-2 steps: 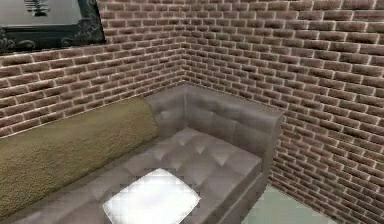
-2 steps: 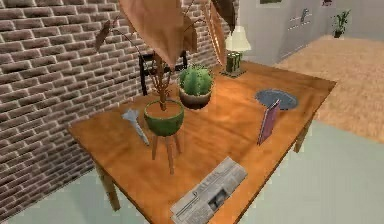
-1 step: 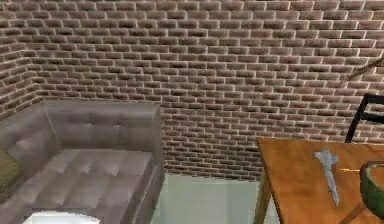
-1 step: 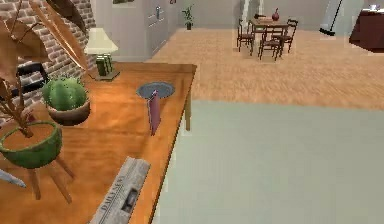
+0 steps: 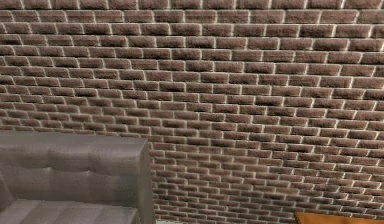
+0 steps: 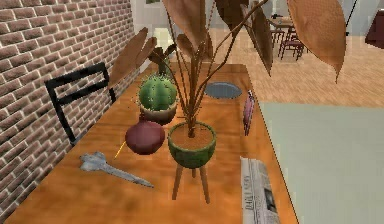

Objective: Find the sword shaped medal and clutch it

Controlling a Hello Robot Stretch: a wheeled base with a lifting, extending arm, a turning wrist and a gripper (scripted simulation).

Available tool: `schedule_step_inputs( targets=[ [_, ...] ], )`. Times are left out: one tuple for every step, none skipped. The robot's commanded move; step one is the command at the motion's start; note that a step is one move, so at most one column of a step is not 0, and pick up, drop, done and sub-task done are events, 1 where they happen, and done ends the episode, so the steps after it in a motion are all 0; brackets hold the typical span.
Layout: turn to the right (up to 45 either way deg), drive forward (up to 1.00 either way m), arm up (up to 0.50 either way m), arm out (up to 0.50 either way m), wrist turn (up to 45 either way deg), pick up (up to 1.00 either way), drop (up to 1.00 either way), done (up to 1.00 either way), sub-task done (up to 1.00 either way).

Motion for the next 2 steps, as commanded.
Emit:
schedule_step_inputs(
  targets=[
    [0.0,0.00,0.50,0.00,0.0,0.00,0.00,0.00,0.00],
    [0.0,0.00,0.38,0.00,0.0,0.00,0.00,0.00,0.00]
  ],
)
